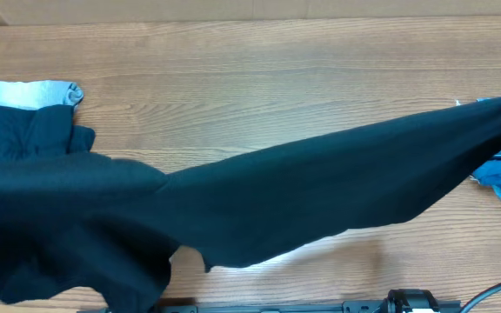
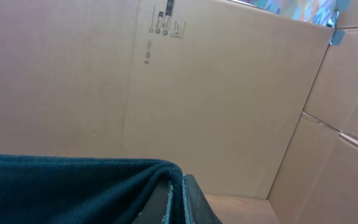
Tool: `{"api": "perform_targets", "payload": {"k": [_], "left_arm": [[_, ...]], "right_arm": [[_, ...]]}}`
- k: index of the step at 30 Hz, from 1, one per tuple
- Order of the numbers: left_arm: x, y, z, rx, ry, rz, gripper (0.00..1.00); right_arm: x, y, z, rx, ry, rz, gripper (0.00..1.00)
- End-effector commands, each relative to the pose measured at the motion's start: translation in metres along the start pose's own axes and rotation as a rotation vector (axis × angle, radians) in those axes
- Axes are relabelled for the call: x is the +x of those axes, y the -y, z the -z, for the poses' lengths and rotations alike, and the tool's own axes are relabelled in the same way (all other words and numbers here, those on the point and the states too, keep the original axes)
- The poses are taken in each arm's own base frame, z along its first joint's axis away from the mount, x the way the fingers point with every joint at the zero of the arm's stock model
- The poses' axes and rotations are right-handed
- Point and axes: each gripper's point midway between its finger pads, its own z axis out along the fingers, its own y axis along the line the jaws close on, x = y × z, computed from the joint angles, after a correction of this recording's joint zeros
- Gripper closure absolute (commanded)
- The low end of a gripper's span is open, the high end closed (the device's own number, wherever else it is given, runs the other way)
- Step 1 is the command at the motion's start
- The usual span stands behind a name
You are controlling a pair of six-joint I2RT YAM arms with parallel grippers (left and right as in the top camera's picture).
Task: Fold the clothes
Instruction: 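Lift the shirt high with both grippers and stretch it wide between them, then lower the shirt flat onto the table and release both grippers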
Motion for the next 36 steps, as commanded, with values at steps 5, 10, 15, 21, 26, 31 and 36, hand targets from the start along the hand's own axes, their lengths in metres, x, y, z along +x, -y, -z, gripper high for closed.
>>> {"api": "perform_targets", "payload": {"k": [5,10,15,21,26,31,36], "left_arm": [[0.102,-0.029,-0.137,-0.083,-0.370,-0.017,0.96],[0.202,-0.038,-0.228,-0.054,-0.632,-0.015,0.96],[0.301,-0.050,-0.291,-0.045,-0.826,-0.021,0.96],[0.409,-0.065,-0.342,-0.046,-0.976,-0.025,0.96],[0.459,-0.072,-0.365,-0.049,-1.010,-0.021,0.96],[0.518,-0.078,-0.380,-0.051,-1.064,-0.015,0.95],[0.539,-0.079,-0.392,-0.048,-1.054,-0.017,0.86]], "right_arm": [[0.072,-0.006,-0.083,0.001,-0.288,0.004,0.96],[0.140,-0.019,-0.153,-0.041,-0.524,0.015,0.96],[0.194,-0.030,-0.210,-0.065,-0.654,0.021,0.96],[0.248,-0.040,-0.275,-0.075,-0.709,0.024,0.96],[0.311,-0.053,-0.324,-0.085,-0.766,0.026,0.96],[0.340,-0.058,-0.361,-0.077,-0.722,0.024,0.96],[0.347,-0.057,-0.384,-0.061,-0.662,0.020,0.96]]}}
